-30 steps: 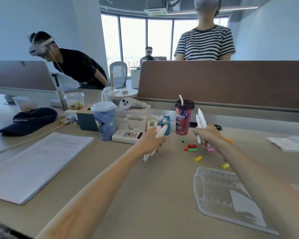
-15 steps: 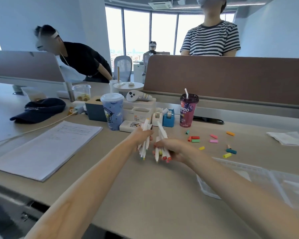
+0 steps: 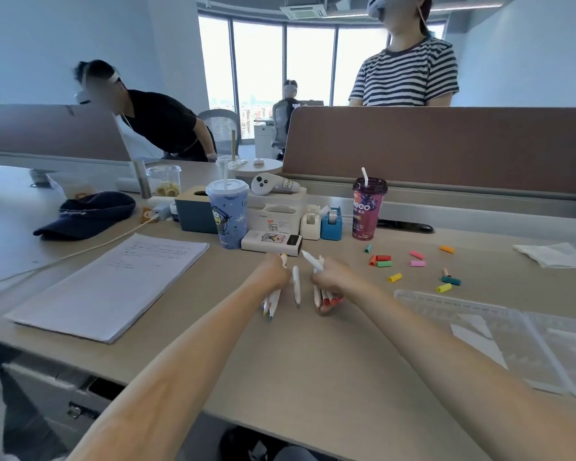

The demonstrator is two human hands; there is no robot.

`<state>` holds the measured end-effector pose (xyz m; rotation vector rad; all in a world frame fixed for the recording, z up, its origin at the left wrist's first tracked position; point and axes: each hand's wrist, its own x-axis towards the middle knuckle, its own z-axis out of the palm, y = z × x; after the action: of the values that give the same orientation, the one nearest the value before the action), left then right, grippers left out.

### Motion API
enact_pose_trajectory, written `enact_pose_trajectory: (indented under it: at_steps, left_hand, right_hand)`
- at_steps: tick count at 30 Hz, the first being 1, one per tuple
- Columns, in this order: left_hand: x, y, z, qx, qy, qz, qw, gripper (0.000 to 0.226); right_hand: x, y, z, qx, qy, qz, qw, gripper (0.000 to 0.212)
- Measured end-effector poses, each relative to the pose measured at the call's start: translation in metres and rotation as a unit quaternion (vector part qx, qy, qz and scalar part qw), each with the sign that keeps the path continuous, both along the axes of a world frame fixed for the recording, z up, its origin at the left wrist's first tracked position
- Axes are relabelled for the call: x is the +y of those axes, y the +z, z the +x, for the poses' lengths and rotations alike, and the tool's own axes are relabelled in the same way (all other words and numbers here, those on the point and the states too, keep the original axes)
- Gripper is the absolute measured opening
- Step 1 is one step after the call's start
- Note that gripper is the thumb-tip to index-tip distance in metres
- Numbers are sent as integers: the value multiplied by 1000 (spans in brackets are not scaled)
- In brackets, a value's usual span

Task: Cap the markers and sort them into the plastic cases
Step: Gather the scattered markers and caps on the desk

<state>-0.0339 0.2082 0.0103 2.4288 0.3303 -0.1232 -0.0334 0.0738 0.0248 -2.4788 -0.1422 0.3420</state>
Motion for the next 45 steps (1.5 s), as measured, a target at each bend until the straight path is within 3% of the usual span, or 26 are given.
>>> enact_pose_trajectory:
  at_steps: [6, 10, 15, 20, 24, 29, 37, 41, 45]
  left_hand:
    - [10, -1, 2, -22, -12, 54, 998, 23]
    - [14, -10, 2, -50, -11, 98, 994, 26]
    - [18, -12, -1, -76, 2, 169, 983, 48]
    - [19, -12, -7, -96, -8, 248, 964, 40]
    - [16, -15, -10, -65, -15, 236, 970, 49]
    - [12, -21, -11, -30, -66, 233, 970, 64]
    - [12, -22, -21, -15, -84, 225, 971, 64]
    - [14, -23, -29, -9, -99, 234, 967, 61]
    - [13, -26, -33, -76, -158, 239, 955, 49]
  right_hand:
    - [1, 1, -5, 48, -9, 2, 999, 14]
    - [6, -6, -3, 34, -34, 31, 998, 12]
    - [3, -4, -9, -17, -10, -53, 998, 20]
    - [-3, -4, -13, -70, 18, -143, 987, 21]
    - [-9, -12, -14, -98, 20, -143, 985, 18]
    - [-10, -32, -16, -145, 26, -137, 980, 38]
    - [-7, -35, -28, -187, 58, -147, 970, 14]
    - [-12, -34, -35, -198, 88, -147, 965, 17]
    - [-17, -34, -37, -192, 113, -157, 962, 23]
